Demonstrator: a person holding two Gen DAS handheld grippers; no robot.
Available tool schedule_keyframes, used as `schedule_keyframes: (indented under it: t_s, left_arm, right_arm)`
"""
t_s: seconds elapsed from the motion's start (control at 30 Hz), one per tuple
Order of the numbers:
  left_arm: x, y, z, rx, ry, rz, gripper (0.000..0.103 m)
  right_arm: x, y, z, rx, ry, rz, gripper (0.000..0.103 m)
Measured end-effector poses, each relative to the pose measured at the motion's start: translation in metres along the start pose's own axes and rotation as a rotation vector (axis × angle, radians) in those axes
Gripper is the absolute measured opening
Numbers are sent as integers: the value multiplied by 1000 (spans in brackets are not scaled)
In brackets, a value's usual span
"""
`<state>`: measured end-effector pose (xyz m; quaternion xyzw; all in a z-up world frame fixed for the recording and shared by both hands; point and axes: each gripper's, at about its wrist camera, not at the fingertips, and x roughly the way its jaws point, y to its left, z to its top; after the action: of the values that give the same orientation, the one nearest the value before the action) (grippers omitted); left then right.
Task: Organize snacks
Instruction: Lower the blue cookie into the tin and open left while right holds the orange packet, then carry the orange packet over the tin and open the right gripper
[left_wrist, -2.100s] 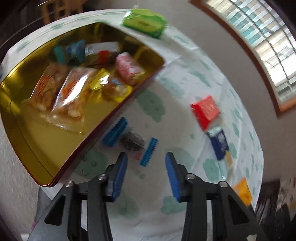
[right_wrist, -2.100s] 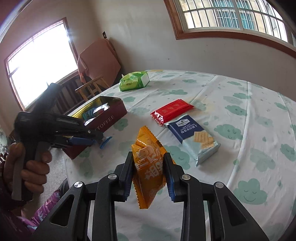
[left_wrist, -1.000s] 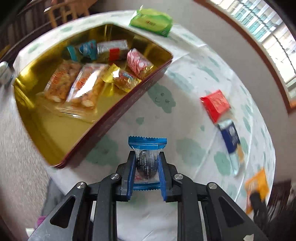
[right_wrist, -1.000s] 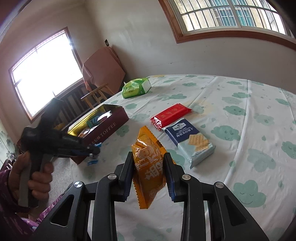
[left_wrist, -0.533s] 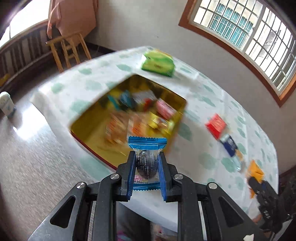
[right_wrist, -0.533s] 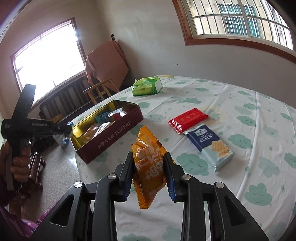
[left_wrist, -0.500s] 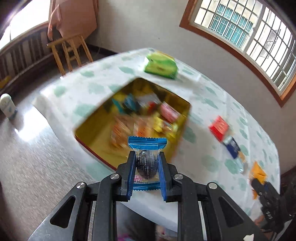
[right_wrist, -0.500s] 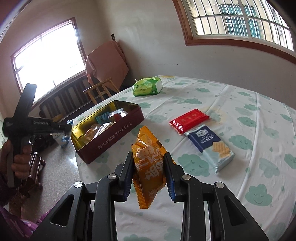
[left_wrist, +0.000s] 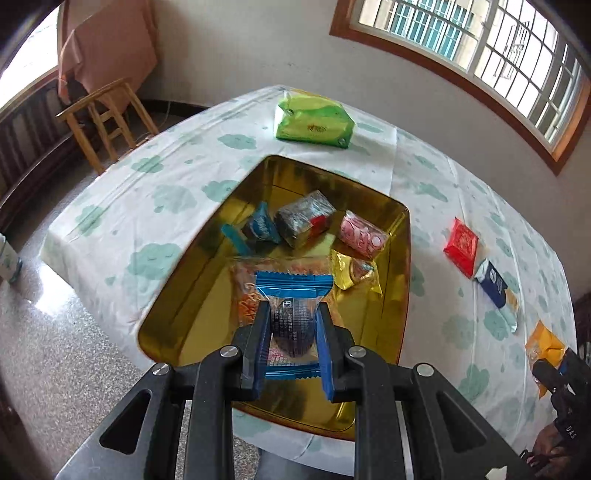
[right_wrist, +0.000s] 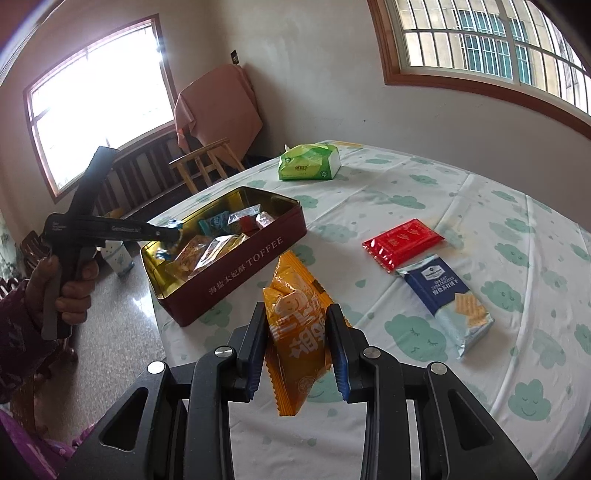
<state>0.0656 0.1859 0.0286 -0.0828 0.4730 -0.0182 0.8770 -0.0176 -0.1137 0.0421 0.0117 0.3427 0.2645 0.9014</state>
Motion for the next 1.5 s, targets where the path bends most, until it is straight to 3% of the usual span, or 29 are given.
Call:
schedule_keyframes:
  t_s: [0.2, 0.43, 0.7, 0.77, 0.97, 1.1, 1.17, 1.5]
  left_arm:
    - [16, -13, -8, 68, 36, -11, 20]
    - [26, -11, -17, 74, 77, -32, 20]
    - [20, -18, -25, 133, 17, 53, 24]
    - [15, -19, -26, 137, -4, 68, 35]
    - [-3, -22, -29, 161, -90, 124, 56]
    - [-13, -20, -30, 154, -128, 135, 60]
    - [-17, -17, -31, 141, -136, 140, 68]
    - [-24, 0, -35, 121, -158, 171, 71]
  right_arm:
    - [7, 9, 2, -18, 15, 2, 32]
    - [11, 18, 4, -28, 21, 7, 32]
    - [13, 28, 8, -48, 20, 14, 32]
    - [13, 32, 10, -55, 19, 15, 32]
    - [14, 43, 17, -80, 15, 19, 32]
    - [16, 54, 27, -106, 5, 32, 32]
    - [20, 61, 33, -120, -1, 39, 32]
    - [55, 91, 60, -150, 7, 97, 32]
